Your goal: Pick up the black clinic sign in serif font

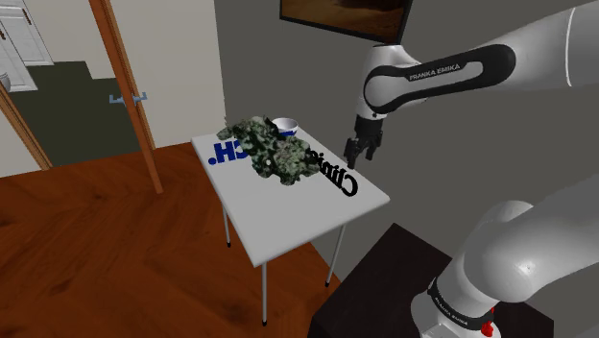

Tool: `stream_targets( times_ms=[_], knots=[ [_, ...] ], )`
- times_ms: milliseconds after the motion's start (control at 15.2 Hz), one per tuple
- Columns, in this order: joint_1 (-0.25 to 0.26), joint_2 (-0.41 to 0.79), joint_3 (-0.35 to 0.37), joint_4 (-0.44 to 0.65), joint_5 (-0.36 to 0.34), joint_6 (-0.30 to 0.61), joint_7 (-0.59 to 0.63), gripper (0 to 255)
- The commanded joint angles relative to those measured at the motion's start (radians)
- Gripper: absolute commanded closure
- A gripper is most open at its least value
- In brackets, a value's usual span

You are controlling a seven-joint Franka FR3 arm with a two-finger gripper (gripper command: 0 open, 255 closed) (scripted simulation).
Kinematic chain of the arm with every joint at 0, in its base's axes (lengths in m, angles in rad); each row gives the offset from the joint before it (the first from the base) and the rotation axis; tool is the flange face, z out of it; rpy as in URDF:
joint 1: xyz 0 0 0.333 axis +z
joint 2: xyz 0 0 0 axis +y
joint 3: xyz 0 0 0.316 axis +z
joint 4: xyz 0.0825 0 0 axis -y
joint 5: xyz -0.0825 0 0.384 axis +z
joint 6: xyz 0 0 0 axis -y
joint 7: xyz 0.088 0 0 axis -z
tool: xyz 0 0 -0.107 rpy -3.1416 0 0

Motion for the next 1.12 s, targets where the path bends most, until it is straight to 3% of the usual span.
stream_targets(
  times_ms=[0, 528, 1056],
  knots=[
    [-0.009, 0.050, -0.020, 0.001, -0.007, 0.066, -0.018, 0],
    [-0.027, 0.336, -0.084, 0.102, 0.025, 0.301, -0.097, 0],
    [-0.069, 0.637, -0.105, 0.289, 0.134, 0.458, -0.204, 0]
  ],
)
